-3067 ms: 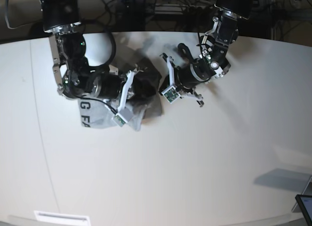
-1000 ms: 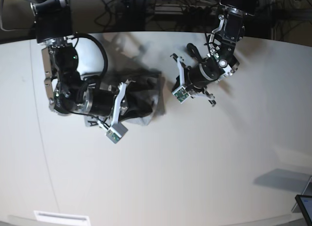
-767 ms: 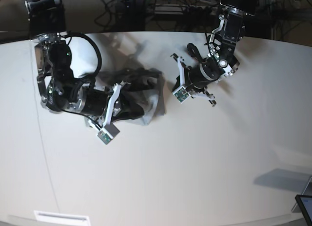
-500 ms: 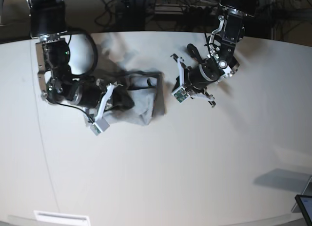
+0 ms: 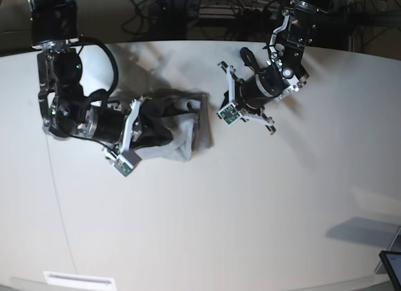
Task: Fold the T-shirt properly
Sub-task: 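Press the bundle flat with both grippers, then grasp the bundle edges with both grippers and tuck them under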
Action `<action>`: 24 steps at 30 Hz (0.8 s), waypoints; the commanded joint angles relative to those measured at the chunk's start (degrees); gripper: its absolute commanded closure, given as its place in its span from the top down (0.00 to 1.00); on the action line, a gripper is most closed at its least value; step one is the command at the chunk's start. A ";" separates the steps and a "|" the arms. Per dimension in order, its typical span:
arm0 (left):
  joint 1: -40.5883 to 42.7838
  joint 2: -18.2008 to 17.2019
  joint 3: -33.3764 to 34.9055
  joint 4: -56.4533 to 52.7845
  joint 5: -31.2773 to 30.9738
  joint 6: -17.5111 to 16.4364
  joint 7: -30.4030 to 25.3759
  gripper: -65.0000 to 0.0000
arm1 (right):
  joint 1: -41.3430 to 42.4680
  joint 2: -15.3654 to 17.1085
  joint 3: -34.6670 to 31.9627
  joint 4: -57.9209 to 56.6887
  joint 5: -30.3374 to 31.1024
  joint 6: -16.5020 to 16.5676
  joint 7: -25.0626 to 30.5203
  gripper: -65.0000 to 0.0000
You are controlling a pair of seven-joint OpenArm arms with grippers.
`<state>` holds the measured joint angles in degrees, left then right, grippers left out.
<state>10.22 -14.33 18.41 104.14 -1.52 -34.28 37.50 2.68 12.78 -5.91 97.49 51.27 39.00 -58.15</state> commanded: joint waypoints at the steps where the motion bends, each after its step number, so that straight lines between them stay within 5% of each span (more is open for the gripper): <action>1: -0.15 -0.31 -0.17 2.10 -0.37 0.48 -1.23 0.00 | 0.18 0.19 0.33 2.77 0.91 -0.01 0.26 0.00; 4: 1.34 -0.31 -0.17 5.80 -0.37 0.74 -1.58 0.00 | -1.49 -0.16 2.18 6.81 0.91 -0.01 -1.41 0.00; 11: 5.12 0.39 0.44 11.86 -0.55 0.83 -12.05 0.00 | -4.39 0.46 7.36 8.22 0.56 -0.01 -1.59 0.00; 15: 4.60 4.96 0.53 11.69 -0.72 0.74 -16.97 0.00 | -4.48 4.15 9.03 8.22 0.56 0.07 -1.50 0.00; 21: -1.82 8.39 6.77 8.79 -0.28 0.48 -17.58 0.00 | -7.73 4.94 12.99 7.17 -0.14 -0.01 -1.50 0.00; 24: -5.08 8.57 9.23 3.69 -0.28 0.74 -17.67 0.00 | -9.14 4.94 12.90 7.08 -5.33 0.07 -1.50 0.00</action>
<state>5.32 -5.43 27.90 107.09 -1.74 -34.13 20.10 -7.07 17.15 6.76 103.63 44.21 38.98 -61.21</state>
